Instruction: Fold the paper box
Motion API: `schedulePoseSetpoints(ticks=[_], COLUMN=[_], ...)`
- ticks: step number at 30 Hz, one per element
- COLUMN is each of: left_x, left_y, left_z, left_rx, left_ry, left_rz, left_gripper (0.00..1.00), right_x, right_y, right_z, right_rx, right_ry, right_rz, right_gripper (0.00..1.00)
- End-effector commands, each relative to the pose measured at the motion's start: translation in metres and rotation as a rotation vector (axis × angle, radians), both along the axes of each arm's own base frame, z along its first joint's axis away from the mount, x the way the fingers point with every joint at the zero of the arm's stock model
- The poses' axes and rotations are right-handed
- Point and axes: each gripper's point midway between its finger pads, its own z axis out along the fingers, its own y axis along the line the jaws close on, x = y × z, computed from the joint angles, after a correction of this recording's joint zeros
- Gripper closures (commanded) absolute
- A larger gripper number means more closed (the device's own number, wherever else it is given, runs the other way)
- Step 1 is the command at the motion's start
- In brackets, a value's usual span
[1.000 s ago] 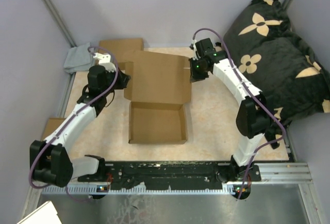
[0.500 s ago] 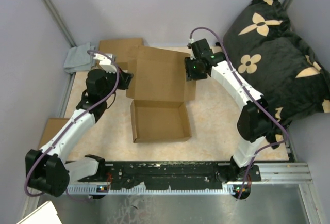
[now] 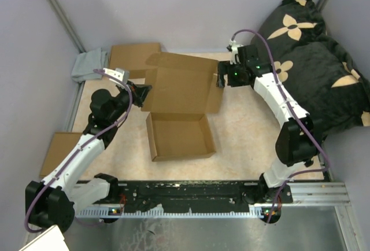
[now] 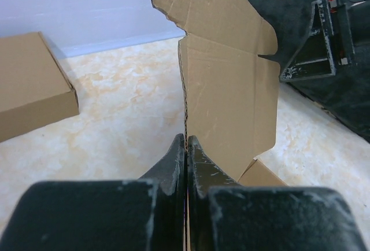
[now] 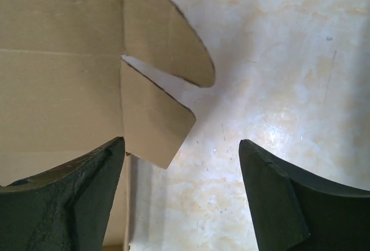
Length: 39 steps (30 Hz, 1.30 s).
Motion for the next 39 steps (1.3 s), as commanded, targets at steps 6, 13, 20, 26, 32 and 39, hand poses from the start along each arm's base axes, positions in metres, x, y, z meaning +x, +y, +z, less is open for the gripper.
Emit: schedulePoseSetpoints(ticks=[6,13,20,26,32,39], left_x=[-0.008,-0.006,-0.006,-0.004,0.008,0.022], left_y=[-0.007,-0.005,-0.006,0.001,0.014,0.037], left_z=[0.022,0.022,0.022,0.026,0.028,0.044], left_rx=[-0.013,-0.013,-0.015,-0.027,0.017,0.093], left_ry=[-0.098,-0.092,-0.089,-0.086,-0.045,-0.016], left_rz=[-0.052,-0.037,-0.039,0.005,0.094,0.231], left_gripper=[1.0,1.0,1.0,0.89,0.59,0.5], right_x=[0.017,0.003,-0.009,0.004,0.001,-0.022], right_y=[0.035,0.055,0.063,0.042,0.016,-0.009], right_z=[0.012,0.009,0.002,-0.009,0.028,0.049], right_rx=[0.187,0.217,0.019,-0.101,-0.123,-0.135], right_ry=[-0.077,-0.039,-0.018,-0.004,-0.203,-0.341], right_rz=[0.257,0.337,0.29,0.118,-0.002,-0.046], right_gripper=[0.3,0.67,0.9,1.0,1.0,1.0])
